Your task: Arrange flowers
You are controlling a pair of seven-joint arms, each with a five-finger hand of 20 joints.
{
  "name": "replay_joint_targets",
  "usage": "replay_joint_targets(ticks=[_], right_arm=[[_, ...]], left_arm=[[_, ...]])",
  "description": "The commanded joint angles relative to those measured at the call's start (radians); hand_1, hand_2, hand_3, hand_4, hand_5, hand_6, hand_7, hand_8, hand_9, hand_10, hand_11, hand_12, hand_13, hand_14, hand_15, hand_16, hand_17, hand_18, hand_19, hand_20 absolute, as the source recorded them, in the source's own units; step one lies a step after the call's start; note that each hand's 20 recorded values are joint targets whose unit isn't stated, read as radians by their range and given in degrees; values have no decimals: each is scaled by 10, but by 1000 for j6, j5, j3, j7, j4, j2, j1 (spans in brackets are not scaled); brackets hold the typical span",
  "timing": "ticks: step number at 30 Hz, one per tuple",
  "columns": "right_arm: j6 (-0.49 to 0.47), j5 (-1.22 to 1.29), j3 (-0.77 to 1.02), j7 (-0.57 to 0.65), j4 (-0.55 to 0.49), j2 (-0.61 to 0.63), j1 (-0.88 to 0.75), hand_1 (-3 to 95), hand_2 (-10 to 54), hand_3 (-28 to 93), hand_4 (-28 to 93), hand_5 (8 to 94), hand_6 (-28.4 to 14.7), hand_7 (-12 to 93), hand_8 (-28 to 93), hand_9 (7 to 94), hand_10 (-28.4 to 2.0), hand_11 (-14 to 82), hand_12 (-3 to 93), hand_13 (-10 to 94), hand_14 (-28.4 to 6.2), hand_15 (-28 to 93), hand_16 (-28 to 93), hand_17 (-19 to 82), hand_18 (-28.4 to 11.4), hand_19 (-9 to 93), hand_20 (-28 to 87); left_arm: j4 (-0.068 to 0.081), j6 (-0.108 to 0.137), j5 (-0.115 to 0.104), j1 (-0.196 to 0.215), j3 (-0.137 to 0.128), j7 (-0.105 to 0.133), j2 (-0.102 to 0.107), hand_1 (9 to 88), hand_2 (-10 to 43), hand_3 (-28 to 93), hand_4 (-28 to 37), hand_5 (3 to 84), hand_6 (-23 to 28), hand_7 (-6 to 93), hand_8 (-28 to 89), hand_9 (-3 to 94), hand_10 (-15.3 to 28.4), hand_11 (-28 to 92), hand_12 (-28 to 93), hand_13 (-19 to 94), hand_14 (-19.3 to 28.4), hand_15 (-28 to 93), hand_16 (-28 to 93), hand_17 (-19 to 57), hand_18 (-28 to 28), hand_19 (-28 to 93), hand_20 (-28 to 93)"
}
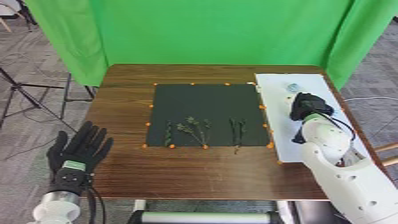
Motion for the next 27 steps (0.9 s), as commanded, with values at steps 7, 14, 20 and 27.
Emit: replay_joint_targets(ticks=[7,14,20,27], right_arm=[[205,-15,-61,-135,-225,-17,-32,611,-95,714,-283,781,14,256,43,903,-75,74,389,804,-54,549,343,481,-183,932,349],[182,178,-230,-280,-275,-144,58,608,-95,718,-283,777,14,257,41,902,-75,73,386,803,-53,548,352,484,-179,932,361],[194,166,-385,-306,-188,-280,142,624,-92,693,-283,771,11,254,29,893,-74,72,370,796,-59,594,331,494,-172,932,411],[239,77,-546,-303,-49,-364,224,710,-47,529,-220,733,-20,236,23,850,-82,83,347,761,-59,624,323,481,-162,932,431]], left_arm=[[18,-42,16,-36,4,11,7,273,166,752,-277,435,86,198,-101,374,149,285,122,280,158,492,-91,-54,144,424,117],[58,-64,48,-126,43,10,19,277,164,748,-275,451,77,159,-104,405,140,234,95,302,141,403,-116,-45,136,405,105],[100,-57,76,-228,101,-6,30,280,164,743,-274,462,72,138,-98,408,139,212,85,278,133,371,-124,-43,130,402,99],[156,-66,90,-362,198,3,55,286,161,745,-275,478,89,128,-82,400,165,228,87,238,158,425,-149,-54,126,410,84]])
